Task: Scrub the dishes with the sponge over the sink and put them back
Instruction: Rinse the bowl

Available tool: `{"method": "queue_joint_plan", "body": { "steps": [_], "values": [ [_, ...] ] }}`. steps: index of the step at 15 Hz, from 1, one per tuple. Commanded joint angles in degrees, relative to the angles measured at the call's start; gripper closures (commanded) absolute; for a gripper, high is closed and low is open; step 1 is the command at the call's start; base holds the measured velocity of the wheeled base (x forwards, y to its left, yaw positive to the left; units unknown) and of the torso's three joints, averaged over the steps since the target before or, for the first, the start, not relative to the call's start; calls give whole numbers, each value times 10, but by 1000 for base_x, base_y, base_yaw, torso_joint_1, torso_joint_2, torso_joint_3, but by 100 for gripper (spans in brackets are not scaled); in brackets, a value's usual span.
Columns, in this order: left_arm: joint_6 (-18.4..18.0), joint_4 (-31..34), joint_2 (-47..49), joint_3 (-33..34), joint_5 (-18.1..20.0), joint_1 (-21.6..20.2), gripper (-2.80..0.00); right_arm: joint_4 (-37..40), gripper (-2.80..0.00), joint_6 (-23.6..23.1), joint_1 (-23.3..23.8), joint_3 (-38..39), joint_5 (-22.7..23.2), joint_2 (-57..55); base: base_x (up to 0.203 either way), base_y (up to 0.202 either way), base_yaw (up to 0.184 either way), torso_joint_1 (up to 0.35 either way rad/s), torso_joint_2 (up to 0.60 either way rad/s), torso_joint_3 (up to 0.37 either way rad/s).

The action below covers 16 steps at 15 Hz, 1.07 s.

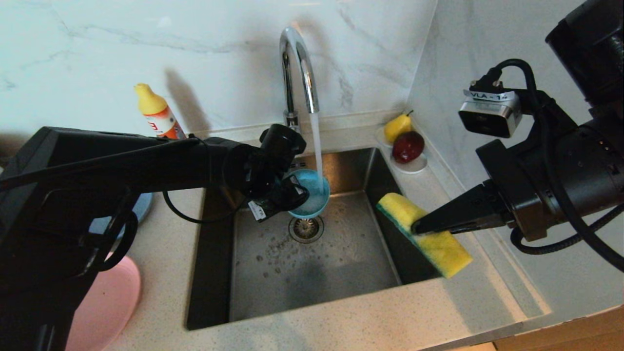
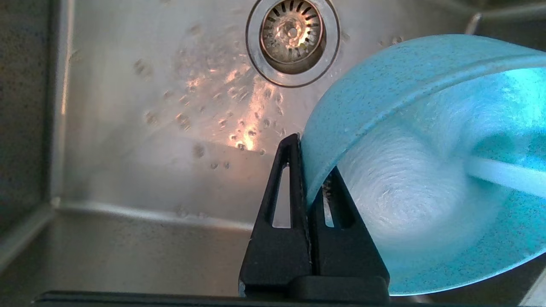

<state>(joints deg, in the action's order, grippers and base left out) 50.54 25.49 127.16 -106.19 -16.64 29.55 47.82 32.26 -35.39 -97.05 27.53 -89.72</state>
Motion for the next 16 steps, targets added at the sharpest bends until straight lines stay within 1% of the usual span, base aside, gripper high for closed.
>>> {"method": "queue_joint_plan", "body": {
  "steps": [1, 5, 9, 10, 13, 16],
  "values": [
    [3, 10, 10, -12, 1, 0, 0, 3, 0, 2, 0, 0, 2, -1, 0, 0, 0, 0, 0, 0],
    [3, 11, 27, -26, 2, 1, 0, 3, 0, 2, 1, 1, 2, -2, 0, 0, 0, 0, 0, 0],
    [4, 13, 8, -8, 4, 1, 0, 2, 0, 1, 2, 5, 2, -2, 0, 0, 0, 0, 0, 0],
    [3, 13, -10, 7, 4, 1, 0, 2, 0, 1, 2, 5, 2, 2, 0, 0, 0, 0, 0, 0],
    [-4, 10, -87, 83, -6, 1, 0, 3, 0, 1, 2, 7, 2, 1, 0, 0, 0, 0, 0, 0],
    [-35, -5, -186, 157, -36, 1, 0, 3, 0, 1, 2, 10, 2, -5, 0, 0, 0, 0, 0, 0]
  ]
}}
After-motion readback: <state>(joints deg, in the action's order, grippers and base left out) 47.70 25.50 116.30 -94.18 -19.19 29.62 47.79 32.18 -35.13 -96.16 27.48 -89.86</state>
